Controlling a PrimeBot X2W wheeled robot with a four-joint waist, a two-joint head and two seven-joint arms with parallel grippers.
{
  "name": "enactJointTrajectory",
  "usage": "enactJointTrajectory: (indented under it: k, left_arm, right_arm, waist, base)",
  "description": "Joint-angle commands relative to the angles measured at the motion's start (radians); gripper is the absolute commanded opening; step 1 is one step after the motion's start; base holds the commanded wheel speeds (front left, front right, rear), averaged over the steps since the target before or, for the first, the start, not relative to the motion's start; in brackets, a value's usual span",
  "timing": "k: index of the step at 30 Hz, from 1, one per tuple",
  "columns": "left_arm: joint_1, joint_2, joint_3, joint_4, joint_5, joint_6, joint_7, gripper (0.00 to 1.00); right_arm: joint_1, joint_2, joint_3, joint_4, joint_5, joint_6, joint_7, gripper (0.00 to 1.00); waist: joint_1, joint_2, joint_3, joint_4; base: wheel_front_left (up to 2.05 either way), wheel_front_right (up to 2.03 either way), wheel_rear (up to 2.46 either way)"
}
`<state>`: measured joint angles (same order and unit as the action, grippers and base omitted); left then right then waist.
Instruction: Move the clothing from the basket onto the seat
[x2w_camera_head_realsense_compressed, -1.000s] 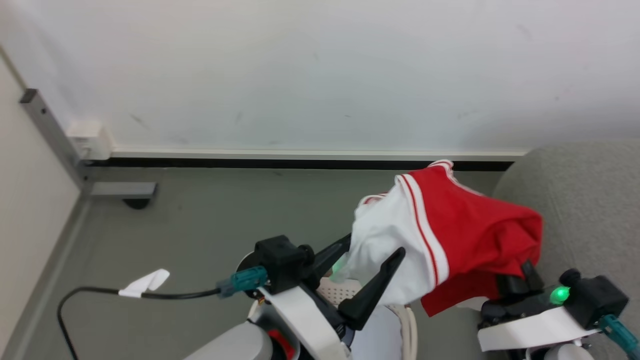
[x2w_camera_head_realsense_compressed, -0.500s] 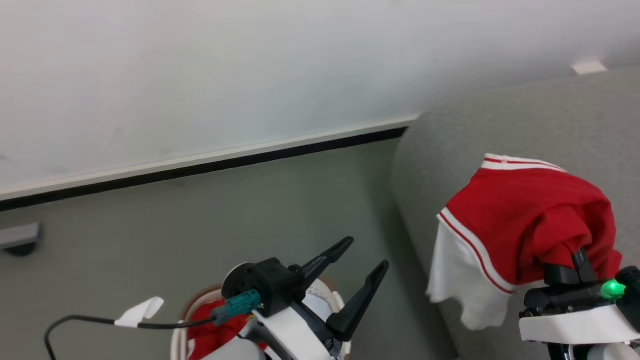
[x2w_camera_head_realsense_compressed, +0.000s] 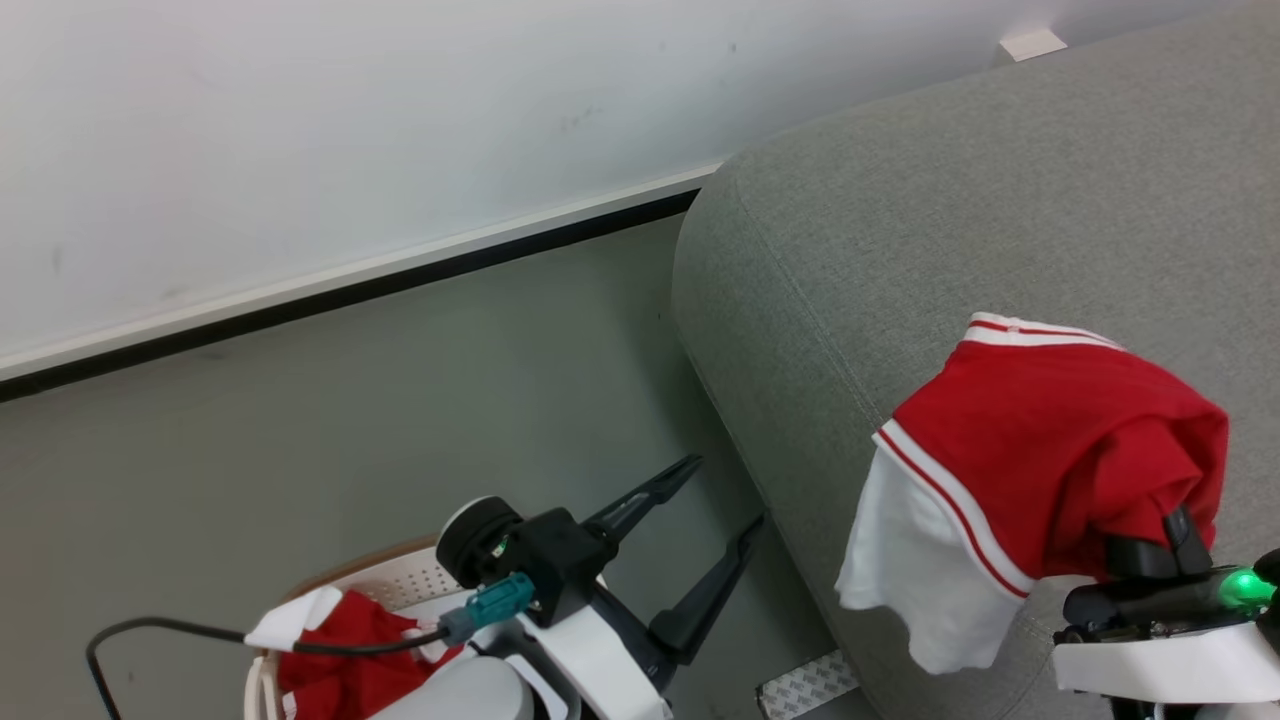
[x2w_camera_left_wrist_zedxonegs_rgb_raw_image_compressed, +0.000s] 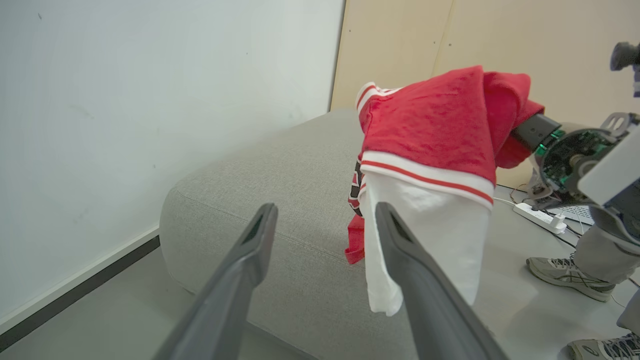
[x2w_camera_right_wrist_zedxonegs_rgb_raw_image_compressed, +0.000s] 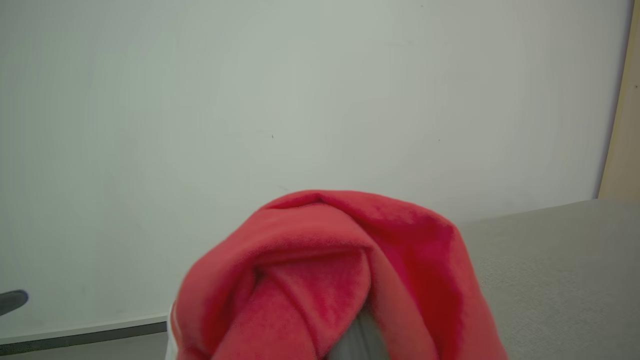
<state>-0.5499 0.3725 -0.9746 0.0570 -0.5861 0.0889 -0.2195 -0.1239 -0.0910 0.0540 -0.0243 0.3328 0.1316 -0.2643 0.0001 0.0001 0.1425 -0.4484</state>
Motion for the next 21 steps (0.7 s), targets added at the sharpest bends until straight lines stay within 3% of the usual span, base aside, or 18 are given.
enactJointTrajectory:
  k: [1,11,21]
  left_arm:
    - [-0.011,0.0,0.005,0.004,-0.001,0.002,-0.005,1.0]
    - [-0.118,0.013,-0.007,-0.013,0.059,-0.009,0.047,1.0]
    - [-0.301,0.03,-0.016,-0.065,0.145,-0.041,0.124,1.0]
  right_arm:
    - [-0.017,-0.01,-0.01,-0.007,-0.006,-0.002,0.0,0.0]
    - [-0.202,-0.124,-0.105,0.039,0.051,-0.002,0.023,0.0]
    - [-0.638,-0.415,-0.21,0.314,0.243,-0.002,0.177,0.0]
  waist:
    - [-0.0001,-0.0001,0.007,0.004]
    - [-0.0001,-0.0001,0.176,0.067]
    - [-0.0001,-0.0001,0.485,0.182]
  base:
    - [0.0,0.0,0.0]
    - [0.0,0.0,0.0]
    - [0.0,0.0,0.0]
